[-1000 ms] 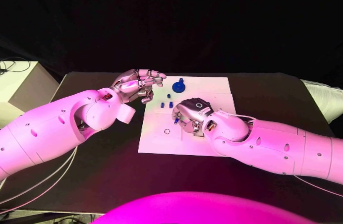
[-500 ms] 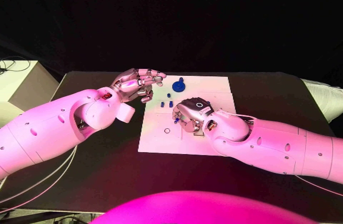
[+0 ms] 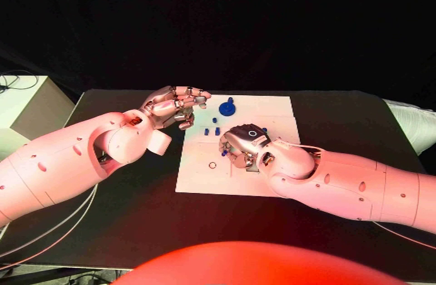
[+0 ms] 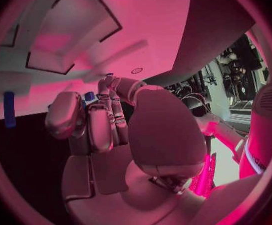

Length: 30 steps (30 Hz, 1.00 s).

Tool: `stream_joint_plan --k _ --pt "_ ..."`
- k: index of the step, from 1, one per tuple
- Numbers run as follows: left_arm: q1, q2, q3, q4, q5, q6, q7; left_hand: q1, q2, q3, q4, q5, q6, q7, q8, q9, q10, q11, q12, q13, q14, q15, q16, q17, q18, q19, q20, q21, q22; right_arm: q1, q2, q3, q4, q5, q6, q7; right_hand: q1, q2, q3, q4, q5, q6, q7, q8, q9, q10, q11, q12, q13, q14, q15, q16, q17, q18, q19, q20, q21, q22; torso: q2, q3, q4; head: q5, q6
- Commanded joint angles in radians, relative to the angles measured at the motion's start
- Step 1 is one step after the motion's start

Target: Assemble the parts on the task board

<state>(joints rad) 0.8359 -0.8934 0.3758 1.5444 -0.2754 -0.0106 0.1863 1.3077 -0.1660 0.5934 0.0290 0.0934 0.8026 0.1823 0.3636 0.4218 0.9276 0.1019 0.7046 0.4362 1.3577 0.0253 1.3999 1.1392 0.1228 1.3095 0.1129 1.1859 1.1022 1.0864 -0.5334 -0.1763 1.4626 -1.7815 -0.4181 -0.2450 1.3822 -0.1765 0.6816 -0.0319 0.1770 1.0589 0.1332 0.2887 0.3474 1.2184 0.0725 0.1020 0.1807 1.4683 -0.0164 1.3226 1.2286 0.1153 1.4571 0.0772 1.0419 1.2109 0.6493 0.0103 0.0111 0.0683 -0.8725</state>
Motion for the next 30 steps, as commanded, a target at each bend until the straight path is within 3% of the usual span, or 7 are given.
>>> stream_joint_plan --k 1,10,13,16,25,30 --pt "-0.001 0.001 0.001 0.002 0.004 0.016 0.004 -0.006 0.001 -0.002 0.006 0.001 -0.004 0.000 0.004 0.000 -0.008 -0.001 0.007 -0.001 -0.003 0.003 -0.006 -0.001 -0.010 -0.005 0.005 -0.003 -0.001 -0.002 0.003 -0.001 -0.005 -0.017 0.021 -0.004 0.001 0.014 0.005 0.001 0.003 0.006 -0.001 0.004 0.000 0.012 -0.009 0.002 0.001 0.036 -0.006 0.002 -0.001 -0.014 0.001 -0.003 0.001 0.002 0.000 -0.0006 0.0000 0.001 0.000" --pt "-0.001 0.001 0.001 0.002 0.004 0.017 0.004 -0.006 0.001 -0.002 0.006 0.001 -0.004 0.000 0.004 0.000 -0.008 -0.001 0.007 -0.001 -0.003 0.003 -0.006 -0.001 -0.010 -0.005 0.005 -0.003 -0.001 -0.005 0.014 -0.004 -0.021 -0.018 0.035 -0.006 -0.002 0.014 0.007 -0.001 0.004 0.005 0.000 0.003 0.001 0.011 -0.008 0.000 0.003 0.035 -0.006 -0.002 -0.007 -0.013 0.000 -0.003 -0.005 -0.002 0.000 -0.0006 0.0000 0.000 0.000" --pt "-0.001 0.001 0.001 0.002 0.004 0.018 0.003 -0.006 0.001 -0.002 0.006 0.001 -0.004 0.000 0.004 0.000 -0.008 -0.001 0.007 -0.001 -0.003 0.003 -0.006 -0.001 -0.010 -0.005 0.005 -0.003 -0.001 -0.006 0.016 -0.005 -0.022 -0.013 0.027 0.004 -0.016 0.011 0.008 0.001 0.001 -0.015 0.010 -0.008 -0.002 -0.011 0.000 -0.016 0.002 0.034 0.001 -0.002 -0.009 -0.013 -0.004 0.000 -0.010 -0.003 0.000 -0.0007 0.0001 0.001 0.000" --pt "-0.001 0.001 0.001 0.002 0.004 0.018 0.003 -0.006 0.001 -0.002 0.006 0.001 -0.004 0.000 0.004 0.000 -0.008 -0.001 0.007 -0.001 -0.003 0.003 -0.006 -0.001 -0.010 -0.005 0.005 -0.003 -0.001 -0.006 0.016 -0.005 -0.019 -0.006 0.024 0.015 -0.035 -0.001 0.005 0.005 -0.005 -0.046 0.021 -0.027 -0.008 -0.044 0.014 -0.037 -0.006 0.032 0.012 -0.004 -0.015 -0.012 -0.010 0.008 -0.023 -0.009 0.000 -0.0004 0.0007 0.001 0.000" --pt "-0.001 0.001 0.001 0.001 0.004 0.018 0.003 -0.006 0.001 -0.002 0.006 0.001 -0.004 0.000 0.004 0.000 -0.008 -0.001 0.007 -0.001 -0.003 0.003 -0.006 -0.001 -0.010 -0.005 0.005 -0.003 -0.001 -0.007 0.010 -0.006 -0.011 0.003 0.035 0.019 -0.060 -0.030 -0.001 0.011 -0.006 -0.075 0.029 -0.049 -0.015 -0.108 0.029 -0.042 -0.028 0.031 0.025 0.000 -0.017 -0.006 -0.024 0.021 -0.057 -0.027 -0.001 -0.0001 -0.0005 0.002 0.000" --pt "-0.001 0.001 0.001 0.000 0.004 0.020 0.002 -0.006 0.001 -0.002 0.006 0.001 -0.004 0.000 0.004 0.000 -0.008 -0.001 0.007 -0.001 -0.003 0.003 -0.006 -0.001 -0.010 -0.005 0.005 -0.003 -0.001 -0.007 0.005 -0.007 -0.012 0.004 0.038 0.008 -0.060 -0.047 -0.003 0.007 -0.009 -0.127 0.039 -0.085 -0.029 -0.191 0.043 -0.038 -0.056 0.000 0.035 -0.058 -0.099 0.016 -0.065 0.033 -0.178 -0.102 -0.001 0.0003 -0.0005 0.001 0.000"
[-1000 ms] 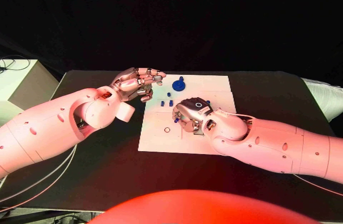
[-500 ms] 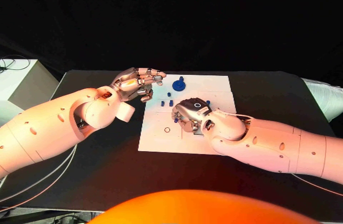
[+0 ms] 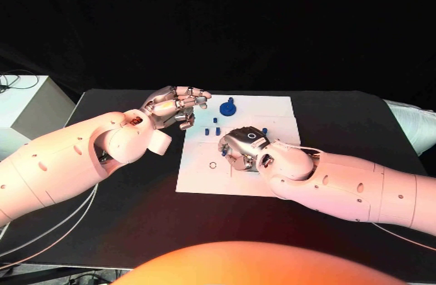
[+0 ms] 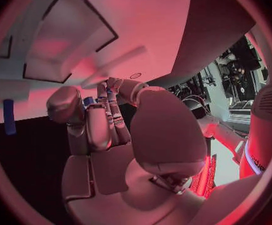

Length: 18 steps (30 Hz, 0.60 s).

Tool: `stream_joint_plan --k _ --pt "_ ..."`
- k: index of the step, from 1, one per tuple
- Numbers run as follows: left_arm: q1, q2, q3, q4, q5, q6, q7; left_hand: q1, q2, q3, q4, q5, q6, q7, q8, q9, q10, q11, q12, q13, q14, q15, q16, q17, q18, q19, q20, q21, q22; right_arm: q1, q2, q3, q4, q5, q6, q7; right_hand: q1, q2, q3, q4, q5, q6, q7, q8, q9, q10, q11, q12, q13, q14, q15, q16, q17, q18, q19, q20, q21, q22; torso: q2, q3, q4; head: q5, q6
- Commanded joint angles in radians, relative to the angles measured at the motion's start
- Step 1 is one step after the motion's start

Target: Assemble the parts on the task board

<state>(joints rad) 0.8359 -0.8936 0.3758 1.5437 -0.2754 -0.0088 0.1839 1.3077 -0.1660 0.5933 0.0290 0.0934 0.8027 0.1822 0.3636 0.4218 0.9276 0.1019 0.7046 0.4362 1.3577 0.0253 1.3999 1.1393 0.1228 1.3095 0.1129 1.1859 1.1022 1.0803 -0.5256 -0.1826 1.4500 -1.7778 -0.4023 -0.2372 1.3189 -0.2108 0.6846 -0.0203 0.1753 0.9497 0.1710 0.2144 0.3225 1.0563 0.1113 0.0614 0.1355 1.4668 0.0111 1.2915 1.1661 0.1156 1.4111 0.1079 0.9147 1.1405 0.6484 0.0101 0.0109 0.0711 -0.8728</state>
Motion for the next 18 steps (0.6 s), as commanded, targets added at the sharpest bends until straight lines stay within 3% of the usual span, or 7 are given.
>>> stream_joint_plan --k 1,3,7,18 --pt "-0.001 0.001 0.001 0.001 0.004 0.018 0.004 -0.006 0.001 -0.002 0.006 0.001 -0.004 0.000 0.004 0.000 -0.008 -0.001 0.007 -0.001 -0.003 0.003 -0.006 -0.001 -0.010 -0.005 0.005 -0.003 -0.001 0.000 -0.004 0.000 0.001 0.000 0.021 -0.002 0.006 -0.014 -0.010 -0.007 -0.007 -0.028 0.004 -0.018 -0.007 -0.044 0.006 0.004 -0.017 -0.007 0.010 -0.039 -0.053 0.019 -0.028 0.004 -0.073 -0.045 0.000 0.0005 -0.0006 -0.001 0.000" --pt "-0.001 0.000 0.001 0.001 0.004 0.018 0.004 -0.006 0.001 -0.002 0.006 0.001 -0.004 0.000 0.004 0.000 -0.008 -0.001 0.007 -0.001 -0.003 0.003 -0.006 -0.001 -0.010 -0.005 0.005 -0.003 -0.001 0.000 -0.006 0.000 0.002 -0.001 0.018 -0.006 0.016 -0.015 -0.020 -0.013 -0.007 -0.053 0.004 -0.034 -0.014 -0.077 0.009 0.009 -0.031 -0.030 0.012 -0.077 -0.105 0.031 -0.052 0.007 -0.139 -0.086 0.000 0.0007 -0.0009 -0.001 0.000" --pt "-0.001 0.000 0.001 0.000 0.004 0.019 0.003 -0.006 0.001 -0.002 0.006 0.001 -0.004 0.000 0.004 0.000 -0.008 -0.001 0.007 -0.001 -0.003 0.003 -0.006 -0.001 -0.010 -0.005 0.005 -0.003 -0.001 0.000 -0.009 0.000 0.003 -0.003 0.013 -0.012 0.025 -0.015 -0.033 -0.019 -0.007 -0.065 0.007 -0.042 -0.017 -0.102 0.011 0.015 -0.041 -0.045 0.013 -0.100 -0.139 0.037 -0.068 0.008 -0.183 -0.113 0.000 0.0013 -0.0006 -0.002 0.000" --pt "-0.001 0.001 0.001 -0.001 0.004 0.020 0.003 -0.006 0.001 -0.002 0.006 0.001 -0.004 0.000 0.004 0.000 -0.008 -0.001 0.007 -0.001 -0.003 0.003 -0.006 -0.001 -0.010 -0.005 0.005 -0.003 -0.001 0.000 -0.020 0.000 0.009 -0.006 -0.028 -0.029 0.051 -0.009 -0.074 -0.029 -0.003 -0.101 0.000 -0.067 -0.028 -0.164 0.016 0.027 -0.062 -0.060 0.017 -0.119 -0.175 0.044 -0.080 0.010 -0.229 -0.141 0.000 0.0008 -0.0005 -0.006 0.000"
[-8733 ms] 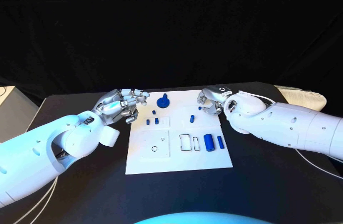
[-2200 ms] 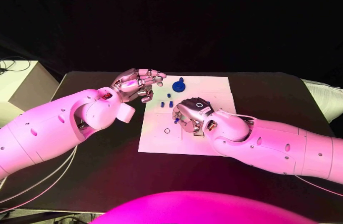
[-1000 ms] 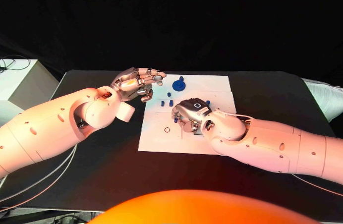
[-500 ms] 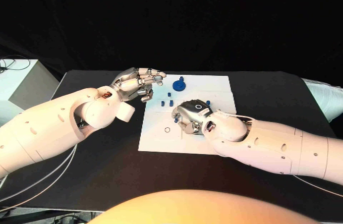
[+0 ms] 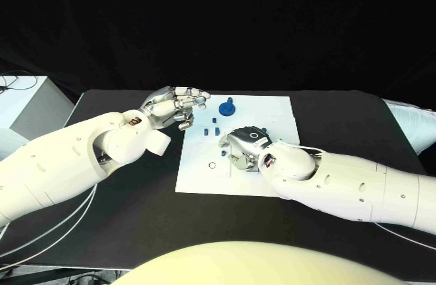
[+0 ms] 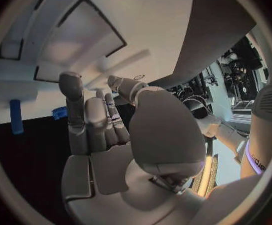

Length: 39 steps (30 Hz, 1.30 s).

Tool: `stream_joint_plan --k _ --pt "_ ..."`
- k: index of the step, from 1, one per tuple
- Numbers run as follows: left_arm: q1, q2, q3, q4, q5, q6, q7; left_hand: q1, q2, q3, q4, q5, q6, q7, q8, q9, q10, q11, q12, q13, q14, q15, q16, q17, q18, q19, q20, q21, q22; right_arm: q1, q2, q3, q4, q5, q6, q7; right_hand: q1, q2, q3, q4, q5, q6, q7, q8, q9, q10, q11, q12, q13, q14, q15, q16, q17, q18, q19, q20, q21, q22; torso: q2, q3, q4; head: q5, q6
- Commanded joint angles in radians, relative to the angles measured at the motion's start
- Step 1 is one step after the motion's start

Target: Assemble the parts on the task board

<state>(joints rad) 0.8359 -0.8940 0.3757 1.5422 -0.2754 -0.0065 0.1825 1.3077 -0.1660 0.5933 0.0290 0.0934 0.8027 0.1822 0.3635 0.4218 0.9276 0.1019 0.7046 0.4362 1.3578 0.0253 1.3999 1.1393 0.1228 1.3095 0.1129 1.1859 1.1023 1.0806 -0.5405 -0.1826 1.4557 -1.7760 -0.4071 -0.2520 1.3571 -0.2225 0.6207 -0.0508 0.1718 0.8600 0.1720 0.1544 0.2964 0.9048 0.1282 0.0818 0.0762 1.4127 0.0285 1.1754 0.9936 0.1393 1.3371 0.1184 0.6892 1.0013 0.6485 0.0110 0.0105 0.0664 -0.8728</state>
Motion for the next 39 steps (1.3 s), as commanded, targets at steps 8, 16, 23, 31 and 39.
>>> stream_joint_plan --k 8,16,23,31,39 --pt "-0.001 0.002 0.001 -0.001 0.004 0.018 0.005 -0.004 0.002 -0.004 0.009 0.001 -0.010 0.001 0.009 -0.001 -0.013 -0.001 0.010 -0.002 -0.005 0.004 -0.008 -0.004 -0.009 -0.008 0.006 -0.005 -0.004 0.016 -0.068 0.005 0.053 0.077 -0.109 0.012 0.004 0.013 -0.002 0.013 0.008 0.017 0.006 -0.002 -0.001 0.053 -0.010 0.071 0.001 0.026 -0.007 0.032 0.027 0.009 0.032 -0.004 0.067 0.040 -0.001 -0.0002 -0.0008 -0.008 0.006" --pt "-0.001 0.002 0.000 -0.009 0.004 0.018 0.009 -0.002 -0.002 -0.007 0.021 0.001 -0.030 0.006 0.030 -0.001 -0.049 0.008 -0.012 -0.028 -0.131 0.012 -0.123 -0.192 0.031 -0.135 0.014 -0.184 -0.192 0.085 -0.164 0.019 0.108 0.292 -0.087 0.082 -0.033 -0.002 0.027 0.038 0.006 0.061 0.006 0.018 0.004 0.167 -0.021 0.131 0.001 0.052 -0.014 0.062 0.057 -0.002 0.064 -0.009 0.124 0.076 -0.003 -0.0002 -0.0029 -0.021 0.021" --pt "-0.001 0.004 0.000 -0.015 0.004 0.029 0.015 0.003 -0.006 -0.013 0.035 0.001 -0.045 0.006 0.062 -0.006 -0.058 0.013 -0.055 -0.082 -0.291 0.015 -0.327 -0.445 0.063 -0.233 0.019 -0.391 -0.388 0.145 -0.235 0.030 0.099 0.349 0.045 0.118 -0.060 -0.027 -0.002 0.056 0.012 0.054 -0.004 0.016 0.004 0.148 -0.025 0.111 -0.009 0.057 -0.016 0.073 0.070 -0.006 0.072 -0.011 0.137 0.084 -0.004 0.0011 -0.0027 -0.026 0.032" --pt "-0.002 0.003 0.000 -0.016 0.004 0.045 0.023 0.007 -0.009 -0.017 0.042 0.001 -0.046 0.004 0.078 -0.021 -0.047 0.014 -0.094 -0.127 -0.309 0.016 -0.418 -0.479 0.062 -0.232 0.019 -0.470 -0.445 0.163 -0.263 0.032 0.062 0.255 0.142 0.116 -0.067 -0.040 -0.031 0.065 0.012 0.052 -0.013 0.017 0.004 0.146 -0.032 0.107 -0.008 0.069 -0.021 0.104 0.110 -0.016 0.093 -0.014 0.198 0.123 -0.002 0.0004 -0.0024 -0.030 0.038" --pt "-0.002 0.004 0.000 -0.016 0.004 0.054 0.027 0.009 -0.008 -0.017 0.042 0.001 -0.044 0.006 0.080 -0.024 -0.043 0.015 -0.097 -0.132 -0.312 0.018 -0.426 -0.480 0.061 -0.232 0.019 -0.479 -0.452 0.166 -0.259 0.032 0.043 0.187 0.189 0.102 -0.062 -0.043 -0.049 0.067 0.010 0.051 -0.019 0.017 0.004 0.134 -0.033 0.100 -0.008 0.072 -0.022 0.111 0.117 -0.017 0.096 -0.016 0.200 0.125 -0.002 0.0002 -0.0017 -0.031 0.036"
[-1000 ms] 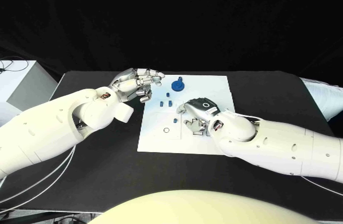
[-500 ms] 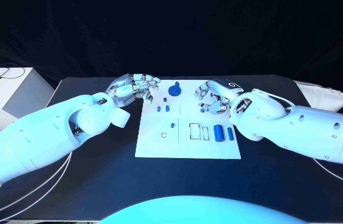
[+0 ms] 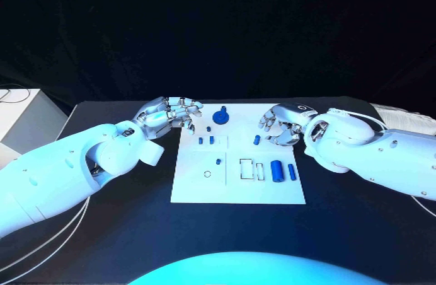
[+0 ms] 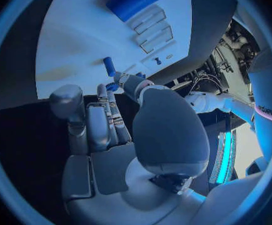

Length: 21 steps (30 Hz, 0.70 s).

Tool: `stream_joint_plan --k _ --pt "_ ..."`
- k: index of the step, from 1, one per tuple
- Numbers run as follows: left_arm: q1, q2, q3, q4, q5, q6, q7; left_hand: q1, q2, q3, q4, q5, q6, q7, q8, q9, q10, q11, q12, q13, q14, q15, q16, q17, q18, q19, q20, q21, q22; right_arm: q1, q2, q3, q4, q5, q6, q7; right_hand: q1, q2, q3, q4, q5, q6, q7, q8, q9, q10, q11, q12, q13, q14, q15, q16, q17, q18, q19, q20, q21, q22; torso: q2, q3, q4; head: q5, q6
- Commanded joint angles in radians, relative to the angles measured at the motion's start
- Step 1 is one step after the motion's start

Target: Assemble the parts on the task board

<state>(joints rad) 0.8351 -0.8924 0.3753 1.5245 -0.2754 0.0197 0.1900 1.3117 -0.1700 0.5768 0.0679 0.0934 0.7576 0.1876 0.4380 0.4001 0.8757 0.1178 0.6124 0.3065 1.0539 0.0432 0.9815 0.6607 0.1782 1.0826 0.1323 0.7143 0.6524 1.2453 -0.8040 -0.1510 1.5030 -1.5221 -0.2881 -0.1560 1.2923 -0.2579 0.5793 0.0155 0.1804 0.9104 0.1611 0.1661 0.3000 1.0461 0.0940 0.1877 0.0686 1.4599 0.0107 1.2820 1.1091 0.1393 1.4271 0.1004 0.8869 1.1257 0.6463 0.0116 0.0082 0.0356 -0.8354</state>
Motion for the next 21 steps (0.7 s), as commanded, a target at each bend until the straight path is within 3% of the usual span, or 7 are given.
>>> stream_joint_plan --k 1,13,21 --pt "-0.002 0.002 0.001 0.001 0.004 0.029 0.020 0.005 -0.004 -0.001 0.003 0.001 0.001 0.001 0.005 -0.002 0.009 -0.001 -0.005 -0.002 -0.009 0.000 -0.008 -0.002 0.006 -0.005 0.000 -0.008 -0.002 0.001 0.007 0.001 -0.006 -0.071 0.074 0.005 0.003 -0.007 -0.008 0.001 0.001 0.001 -0.008 0.005 0.001 -0.007 0.001 -0.005 -0.001 0.024 -0.004 0.005 0.002 -0.017 0.006 0.002 0.002 0.001 0.000 -0.0004 0.0006 0.000 -0.002" --pt "-0.002 0.003 0.001 0.003 0.005 0.028 0.021 0.005 -0.003 -0.001 0.003 0.001 0.001 0.001 0.006 -0.003 0.009 -0.001 -0.006 -0.003 -0.009 0.000 -0.010 -0.002 0.006 -0.005 0.000 -0.010 -0.004 -0.010 0.074 -0.006 -0.066 -0.103 0.059 -0.010 0.020 0.013 -0.008 0.004 0.006 0.006 -0.007 0.009 0.002 -0.005 0.001 -0.004 0.002 0.026 -0.005 0.012 0.010 -0.020 0.013 0.001 0.020 0.013 0.002 -0.0009 0.0034 -0.005 -0.005" --pt "-0.002 0.001 0.001 0.004 0.005 0.028 0.021 0.006 -0.003 -0.001 0.003 0.001 0.002 0.002 0.006 -0.003 0.010 0.000 -0.006 -0.004 -0.010 0.000 -0.011 -0.002 0.006 -0.005 0.000 -0.011 -0.005 -0.022 0.107 -0.009 -0.091 -0.124 0.048 -0.026 0.025 0.027 0.001 0.010 0.007 0.020 -0.005 0.017 0.005 0.008 0.002 0.002 0.005 0.026 -0.004 0.017 0.015 -0.022 0.017 0.001 0.027 0.018 0.000 -0.0015 0.0012 -0.007 -0.008"
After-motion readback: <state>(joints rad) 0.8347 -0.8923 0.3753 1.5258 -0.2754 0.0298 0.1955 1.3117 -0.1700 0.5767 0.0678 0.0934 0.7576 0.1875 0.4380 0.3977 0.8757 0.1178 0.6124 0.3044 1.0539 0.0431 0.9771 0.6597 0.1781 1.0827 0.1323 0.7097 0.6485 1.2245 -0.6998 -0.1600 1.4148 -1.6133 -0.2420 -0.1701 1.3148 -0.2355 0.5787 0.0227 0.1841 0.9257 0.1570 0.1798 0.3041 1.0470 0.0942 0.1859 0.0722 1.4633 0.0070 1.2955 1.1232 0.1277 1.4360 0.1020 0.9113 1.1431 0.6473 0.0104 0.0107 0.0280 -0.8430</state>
